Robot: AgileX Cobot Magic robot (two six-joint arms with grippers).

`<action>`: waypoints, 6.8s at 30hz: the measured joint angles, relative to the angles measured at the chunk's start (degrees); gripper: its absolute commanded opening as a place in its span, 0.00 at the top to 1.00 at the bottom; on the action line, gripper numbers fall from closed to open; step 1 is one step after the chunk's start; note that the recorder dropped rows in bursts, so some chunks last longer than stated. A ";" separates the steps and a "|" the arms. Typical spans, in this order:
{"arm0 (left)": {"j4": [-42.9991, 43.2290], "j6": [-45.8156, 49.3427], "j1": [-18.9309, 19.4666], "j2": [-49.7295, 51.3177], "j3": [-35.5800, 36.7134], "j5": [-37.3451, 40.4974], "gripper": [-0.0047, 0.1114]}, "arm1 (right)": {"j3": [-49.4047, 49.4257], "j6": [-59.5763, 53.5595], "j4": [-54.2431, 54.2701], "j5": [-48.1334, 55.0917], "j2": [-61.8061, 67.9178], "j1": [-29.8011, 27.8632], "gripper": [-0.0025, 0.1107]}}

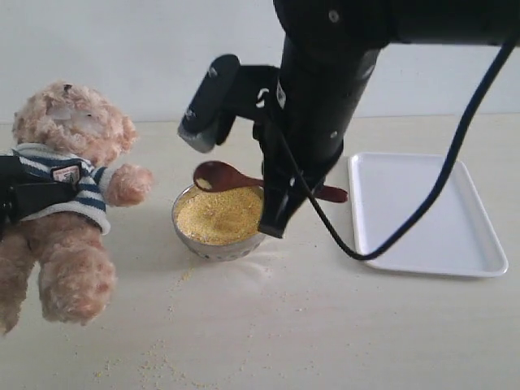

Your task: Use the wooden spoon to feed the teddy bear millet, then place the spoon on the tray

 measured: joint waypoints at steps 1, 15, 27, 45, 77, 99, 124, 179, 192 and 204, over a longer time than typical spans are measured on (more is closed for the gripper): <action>0.68 -1.27 0.00 0.00 -0.01 1.00 0.92 | -1.29 -0.28 0.66 0.09 0.00 0.00 0.98; 3.46 -7.44 -3.89 0.00 2.17 3.58 0.92 | -16.46 -1.87 9.40 -1.61 3.37 0.27 0.98; 0.80 -7.44 -4.16 0.00 2.29 3.44 0.92 | -16.72 -1.98 -8.21 -6.47 7.44 8.17 0.98; 0.41 -7.44 -4.16 0.00 2.29 3.55 0.92 | -16.72 8.22 -39.67 -5.09 13.86 16.49 0.98; -0.86 -2.26 -4.16 0.00 2.29 4.73 0.92 | -16.72 13.68 -18.14 10.99 4.12 10.59 0.98; -0.86 0.05 -4.16 0.00 2.29 -0.09 0.92 | -16.72 2.87 -10.42 11.24 14.62 -2.83 0.98; -0.86 0.05 -4.16 0.00 2.29 -0.09 0.92 | -16.72 2.04 -23.92 8.82 25.05 3.28 0.98; -0.86 0.05 -4.16 0.00 2.29 -0.09 0.92 | -16.72 8.14 -8.91 7.96 25.05 3.28 0.98; -0.90 0.05 -4.16 0.00 2.29 -0.55 0.92 | -16.72 12.43 -9.72 7.74 22.93 3.28 0.98; -0.90 0.91 -4.16 0.00 2.29 -1.07 0.92 | -16.72 11.88 -6.94 10.86 22.84 0.96 0.98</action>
